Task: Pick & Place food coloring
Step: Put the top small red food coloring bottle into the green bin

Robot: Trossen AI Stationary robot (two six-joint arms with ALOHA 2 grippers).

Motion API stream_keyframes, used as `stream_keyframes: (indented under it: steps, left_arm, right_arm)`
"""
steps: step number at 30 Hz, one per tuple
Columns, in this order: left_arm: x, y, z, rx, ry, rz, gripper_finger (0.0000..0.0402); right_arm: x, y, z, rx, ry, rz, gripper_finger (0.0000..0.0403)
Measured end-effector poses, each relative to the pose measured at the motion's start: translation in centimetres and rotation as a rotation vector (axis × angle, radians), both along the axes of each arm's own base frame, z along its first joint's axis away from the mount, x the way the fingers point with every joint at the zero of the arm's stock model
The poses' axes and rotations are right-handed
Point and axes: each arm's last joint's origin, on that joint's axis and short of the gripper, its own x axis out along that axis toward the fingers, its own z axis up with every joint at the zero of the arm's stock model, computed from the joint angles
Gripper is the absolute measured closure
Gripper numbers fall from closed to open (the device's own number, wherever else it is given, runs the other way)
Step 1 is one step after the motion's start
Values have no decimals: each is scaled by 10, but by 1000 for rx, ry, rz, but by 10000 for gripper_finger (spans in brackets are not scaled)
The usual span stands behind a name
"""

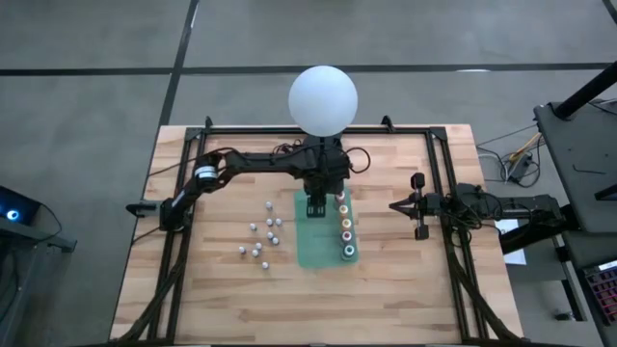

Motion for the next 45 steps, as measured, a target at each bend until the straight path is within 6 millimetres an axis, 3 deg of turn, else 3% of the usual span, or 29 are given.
stream_keyframes:
  steps: [22, 39, 45]
  left_arm:
    - [-49, -16, 63, -18, -17, 72, 296]
    - [-137, -29, 52, -33, -48, 138, 296]
    - [-159, -33, 54, -32, -68, 140, 296]
  right_arm:
    - [0, 0, 0, 0, -1, 1, 394]
    - [0, 0, 0, 0, 0, 2, 394]
    - [0, 0, 0, 0, -2, 0, 394]
